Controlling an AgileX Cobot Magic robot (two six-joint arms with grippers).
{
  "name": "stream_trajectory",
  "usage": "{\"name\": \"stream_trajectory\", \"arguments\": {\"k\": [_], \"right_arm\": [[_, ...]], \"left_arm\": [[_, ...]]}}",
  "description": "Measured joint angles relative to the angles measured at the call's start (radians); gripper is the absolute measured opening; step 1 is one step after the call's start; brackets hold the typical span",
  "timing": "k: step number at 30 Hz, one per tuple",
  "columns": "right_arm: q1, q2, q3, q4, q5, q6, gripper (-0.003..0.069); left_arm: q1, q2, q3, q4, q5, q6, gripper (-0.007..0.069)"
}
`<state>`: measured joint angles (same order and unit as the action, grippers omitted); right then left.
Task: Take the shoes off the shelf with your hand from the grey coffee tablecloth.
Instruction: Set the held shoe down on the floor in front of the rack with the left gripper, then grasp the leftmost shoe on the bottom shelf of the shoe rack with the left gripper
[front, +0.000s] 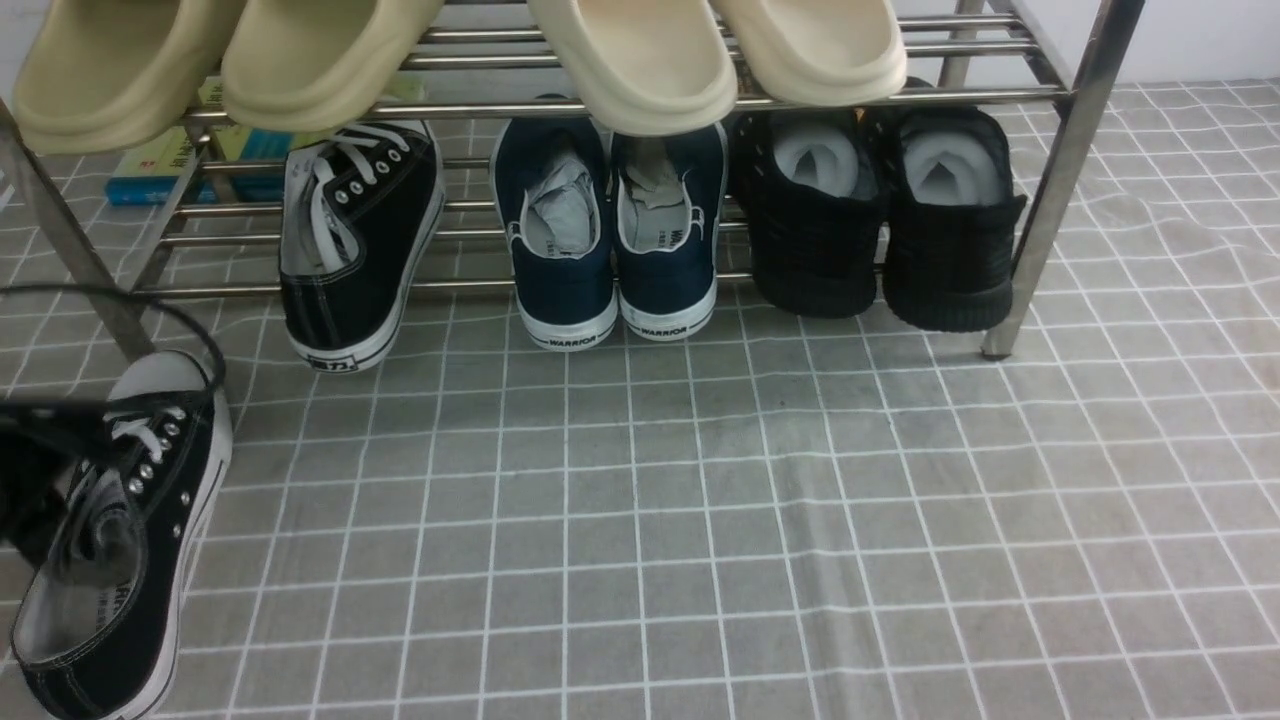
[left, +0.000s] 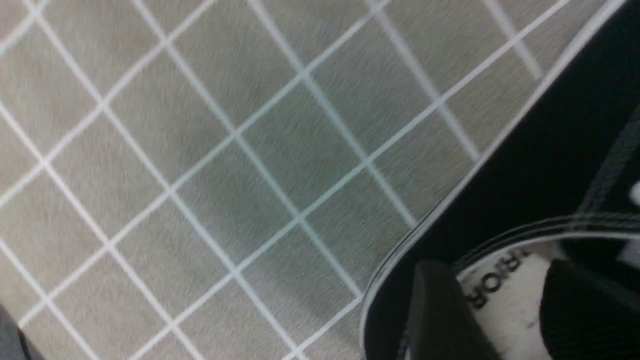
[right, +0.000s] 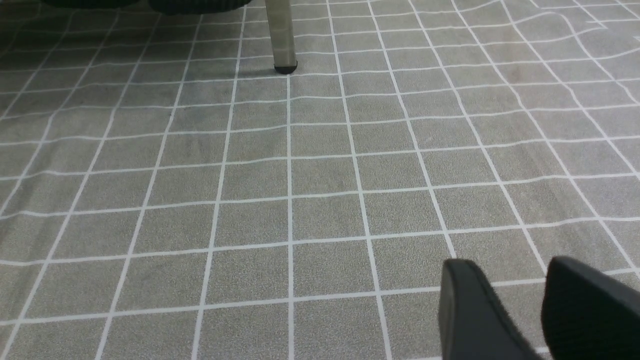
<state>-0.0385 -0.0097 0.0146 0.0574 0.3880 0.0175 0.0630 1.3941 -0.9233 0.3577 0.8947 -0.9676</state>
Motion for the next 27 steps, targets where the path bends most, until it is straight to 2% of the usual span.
{"name": "stream_trajectory", "arguments": {"k": [1, 2, 4, 7, 13, 20, 27], "right_arm": [[0.000, 0.000, 0.000, 0.000, 0.000, 0.000, 0.0239], [0.000, 0.000, 0.000, 0.000, 0.000, 0.000, 0.0239], [0.000, 0.000, 0.000, 0.000, 0.000, 0.000, 0.0239], [0.000, 0.000, 0.000, 0.000, 0.000, 0.000, 0.0239], [0.000, 0.000, 0.000, 0.000, 0.000, 0.000, 0.0239], [0.000, 0.000, 0.000, 0.000, 0.000, 0.000, 0.0239], [0.000, 0.000, 0.000, 0.000, 0.000, 0.000, 0.0239]], "left_arm": [[0.000, 0.000, -0.054, -0.013, 0.016, 0.022, 0.0398], [0.000, 0.000, -0.063, -0.017, 0.018, 0.030, 0.0405], [-0.002, 0.000, -0.155, -0.097, 0.001, 0.057, 0.0472], [-0.040, 0.008, -0.197, -0.208, -0.109, 0.075, 0.0503], [-0.146, 0.100, -0.204, -0.341, -0.390, 0.047, 0.0506], [-0.151, 0.222, -0.204, -0.358, -0.486, -0.063, 0.0506], [-0.157, 0.286, -0.204, -0.386, -0.586, -0.075, 0.0492]]}}
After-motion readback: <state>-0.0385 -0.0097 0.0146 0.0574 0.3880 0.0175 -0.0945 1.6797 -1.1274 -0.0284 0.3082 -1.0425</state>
